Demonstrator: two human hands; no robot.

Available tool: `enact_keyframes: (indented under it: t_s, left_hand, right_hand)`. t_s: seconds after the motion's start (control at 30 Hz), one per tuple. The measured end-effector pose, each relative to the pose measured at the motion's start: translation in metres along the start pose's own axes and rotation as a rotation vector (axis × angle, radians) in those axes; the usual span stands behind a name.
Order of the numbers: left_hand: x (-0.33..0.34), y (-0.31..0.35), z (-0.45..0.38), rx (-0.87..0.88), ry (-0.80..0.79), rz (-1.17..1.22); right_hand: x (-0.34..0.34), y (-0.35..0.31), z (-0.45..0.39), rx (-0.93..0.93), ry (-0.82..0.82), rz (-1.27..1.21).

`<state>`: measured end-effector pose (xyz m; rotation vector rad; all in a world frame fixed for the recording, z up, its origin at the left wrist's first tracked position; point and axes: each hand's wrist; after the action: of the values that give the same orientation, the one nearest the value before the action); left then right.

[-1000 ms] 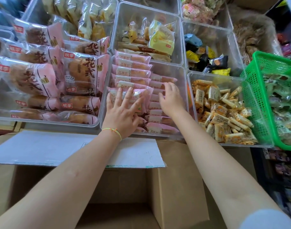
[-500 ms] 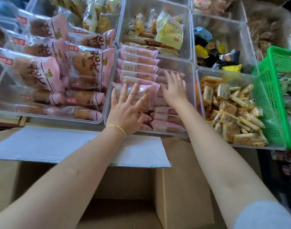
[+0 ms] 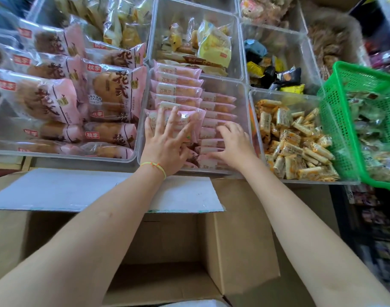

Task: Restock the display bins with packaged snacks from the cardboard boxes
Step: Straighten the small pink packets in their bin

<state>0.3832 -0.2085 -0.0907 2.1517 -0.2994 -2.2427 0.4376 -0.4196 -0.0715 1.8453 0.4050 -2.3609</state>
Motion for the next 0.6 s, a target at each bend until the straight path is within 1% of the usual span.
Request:
enact_keyframes:
  t_s: [0.03,0.07,0.13,0.17,0.2,0.23,0.27,0.3,0.33,0.4,0.43,0.47,0.53,0.6]
  left_hand:
    - [0.000,0.000,0.001,0.003,0.007,-0.004]
    - [0.000,0.000,0.002,0.007,0.016,-0.002]
    - [-0.007,0.000,0.007,-0.002,0.049,0.042]
    - [-0.012,0.001,0.008,-0.011,0.096,0.075]
    - [-0.017,0.000,0.009,-0.016,0.169,0.110]
    - [-0.022,-0.003,0.010,-0.019,0.253,0.130]
    - [-0.029,-0.008,0.010,-0.032,0.314,0.137]
    - [-0.036,-0.015,0.011,-0.067,0.290,0.150]
    - [-0.045,-0.023,0.012,-0.127,0.199,0.157]
    - [-0.056,-0.037,0.012,-0.235,-0.067,0.045]
    - [-0.061,-0.043,0.011,-0.256,-0.180,-0.040]
    - [-0.064,-0.046,0.010,-0.264,-0.255,-0.099]
    - [-0.065,-0.045,0.007,-0.241,-0.313,-0.173]
    - [-0.064,-0.041,0.003,-0.195,-0.337,-0.245]
  right_hand:
    - [-0.006,0.001,0.006,-0.023,-0.017,0.044]
    - [-0.011,0.003,0.012,-0.028,-0.073,0.089]
    - [-0.022,-0.003,0.018,0.001,-0.283,0.216]
    - [-0.026,-0.007,0.020,0.020,-0.377,0.304]
    - [-0.030,-0.010,0.022,0.032,-0.402,0.361]
    - [-0.033,-0.013,0.022,0.042,-0.368,0.375]
    - [-0.035,-0.015,0.022,0.053,-0.287,0.324]
    - [-0.034,-0.018,0.020,0.060,-0.205,0.218]
    - [-0.034,-0.024,0.019,0.055,-0.157,0.089]
    - [-0.033,-0.043,0.017,0.000,-0.171,-0.082]
    - [-0.030,-0.053,0.016,-0.031,-0.186,-0.108]
    - [-0.026,-0.062,0.016,-0.046,-0.188,-0.115]
    - [-0.018,-0.076,0.013,-0.043,-0.183,-0.068]
    - [-0.010,-0.082,0.010,-0.046,-0.178,0.043]
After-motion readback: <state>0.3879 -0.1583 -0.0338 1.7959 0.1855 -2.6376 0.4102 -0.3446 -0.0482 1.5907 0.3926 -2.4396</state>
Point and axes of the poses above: each hand's wrist, its own z-axis away from the middle knuckle, its own x-axis out of the palm, y = z × x
